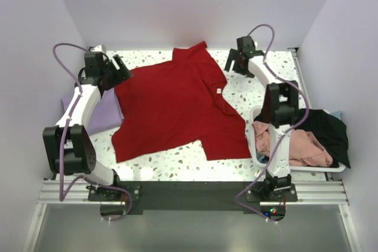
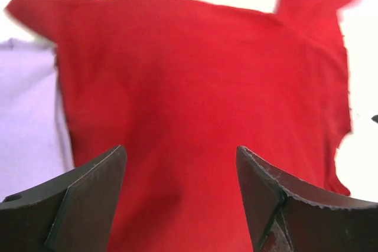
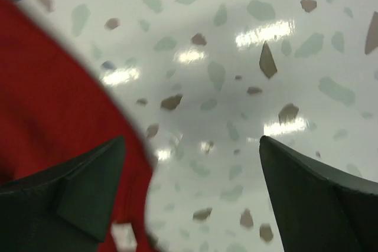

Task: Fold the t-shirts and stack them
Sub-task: Flatten the tshirt out

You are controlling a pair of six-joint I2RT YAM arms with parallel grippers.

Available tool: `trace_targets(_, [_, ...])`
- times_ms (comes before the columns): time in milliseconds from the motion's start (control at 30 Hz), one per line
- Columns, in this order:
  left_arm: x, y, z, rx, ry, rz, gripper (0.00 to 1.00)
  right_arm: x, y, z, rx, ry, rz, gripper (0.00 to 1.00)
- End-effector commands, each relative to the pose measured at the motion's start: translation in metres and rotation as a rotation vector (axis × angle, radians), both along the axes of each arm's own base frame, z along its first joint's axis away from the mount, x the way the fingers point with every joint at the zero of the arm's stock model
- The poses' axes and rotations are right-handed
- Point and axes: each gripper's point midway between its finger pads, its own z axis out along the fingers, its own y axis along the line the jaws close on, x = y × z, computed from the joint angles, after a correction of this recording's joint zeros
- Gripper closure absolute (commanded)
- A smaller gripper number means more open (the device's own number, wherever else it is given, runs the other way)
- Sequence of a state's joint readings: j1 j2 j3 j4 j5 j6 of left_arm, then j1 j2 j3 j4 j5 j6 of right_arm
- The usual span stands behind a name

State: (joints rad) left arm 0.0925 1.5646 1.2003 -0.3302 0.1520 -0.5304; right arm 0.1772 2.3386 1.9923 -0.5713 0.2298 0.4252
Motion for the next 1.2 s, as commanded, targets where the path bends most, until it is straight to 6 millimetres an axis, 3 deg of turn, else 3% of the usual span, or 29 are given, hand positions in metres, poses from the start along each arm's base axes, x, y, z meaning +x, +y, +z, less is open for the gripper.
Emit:
trace_targets(0, [-0.011, -0.008, 0.044, 0.035, -0.124, -0.077, 0.2, -0.008, 0.015, 0.138, 0.124, -0.26, 0.024, 0.01])
trace_targets(67, [-0.023, -0.009, 0.029, 0.036, -0.089, -0.08, 0.19, -0.021, 0.027, 0.138, 0.161, -0.239, 0.06, 0.01])
trace_targets(100, [-0.028, -0.01, 0.028, 0.039, -0.088, -0.087, 0.19, -0.031, 0.037, 0.126, 0.164, -0.206, 0.082, 0.01])
trace_targets(267, [-0.048, -0.011, -0.001, 0.043, -0.011, -0.102, 0.18, -0.057, 0.064, 0.133, 0.15, -0.208, 0.158, 0.01])
trace_targets(367, [-0.055, -0.012, -0.006, 0.047, -0.001, -0.108, 0.18, -0.068, 0.079, 0.138, 0.143, -0.214, 0.197, 0.01])
trace_targets(533, [-0.062, -0.012, -0.01, 0.051, -0.003, -0.111, 0.18, -0.082, 0.11, 0.129, 0.183, -0.188, 0.293, 0.01])
trace_targets(767, [-0.066, -0.015, -0.031, 0.047, 0.031, -0.142, 0.17, -0.094, 0.135, 0.079, 0.256, -0.056, 0.362, 0.01])
trace_targets(1167, [-0.058, -0.02, -0.054, 0.02, 0.079, -0.167, 0.15, -0.087, 0.161, 0.006, 0.311, 0.102, 0.454, 0.01])
